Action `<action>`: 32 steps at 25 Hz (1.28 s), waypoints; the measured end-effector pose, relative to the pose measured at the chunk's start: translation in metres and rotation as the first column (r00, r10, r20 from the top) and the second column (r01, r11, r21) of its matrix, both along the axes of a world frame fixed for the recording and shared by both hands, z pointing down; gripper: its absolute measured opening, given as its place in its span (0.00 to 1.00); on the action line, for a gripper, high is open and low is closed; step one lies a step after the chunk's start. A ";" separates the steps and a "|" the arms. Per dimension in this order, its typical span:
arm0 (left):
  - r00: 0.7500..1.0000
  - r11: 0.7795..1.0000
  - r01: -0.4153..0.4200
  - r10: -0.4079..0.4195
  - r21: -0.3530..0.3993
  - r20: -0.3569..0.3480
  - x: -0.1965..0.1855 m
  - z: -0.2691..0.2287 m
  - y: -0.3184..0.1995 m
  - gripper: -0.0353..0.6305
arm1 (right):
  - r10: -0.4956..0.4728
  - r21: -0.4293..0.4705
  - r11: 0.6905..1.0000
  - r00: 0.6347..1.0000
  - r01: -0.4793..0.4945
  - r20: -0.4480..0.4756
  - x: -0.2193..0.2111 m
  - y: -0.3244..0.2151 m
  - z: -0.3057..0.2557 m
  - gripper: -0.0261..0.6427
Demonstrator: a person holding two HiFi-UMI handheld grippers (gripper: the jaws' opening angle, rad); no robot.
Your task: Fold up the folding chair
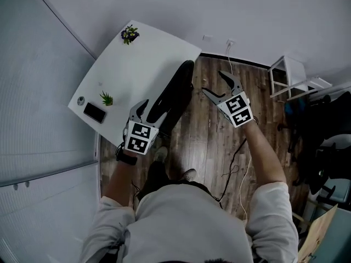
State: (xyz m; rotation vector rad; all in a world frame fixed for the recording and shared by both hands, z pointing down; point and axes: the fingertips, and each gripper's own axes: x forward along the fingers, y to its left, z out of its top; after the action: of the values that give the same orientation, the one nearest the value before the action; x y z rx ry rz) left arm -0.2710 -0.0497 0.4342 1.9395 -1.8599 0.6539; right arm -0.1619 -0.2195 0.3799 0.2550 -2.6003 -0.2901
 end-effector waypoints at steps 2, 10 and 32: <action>1.000 1.000 -0.011 0.011 0.029 -0.003 0.010 -0.014 0.001 0.52 | 0.050 0.012 0.999 0.998 -0.051 0.042 0.023 0.010 -0.015 0.58; 0.992 0.981 -0.125 0.126 0.149 0.003 0.069 -0.058 -0.007 0.47 | 0.262 -0.005 0.964 0.942 -0.268 0.211 0.127 0.049 -0.063 0.49; 0.927 0.893 -0.359 0.375 0.274 -0.007 0.202 -0.088 -0.011 0.19 | 0.654 -0.072 0.731 0.666 -0.679 0.358 0.333 0.158 -0.075 0.26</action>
State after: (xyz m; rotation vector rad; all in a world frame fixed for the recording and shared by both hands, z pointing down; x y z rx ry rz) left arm -0.0695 -0.0602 0.3465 2.4949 -1.6248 0.4572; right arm 0.1715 -0.0614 0.3046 1.3759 -2.6163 -0.0596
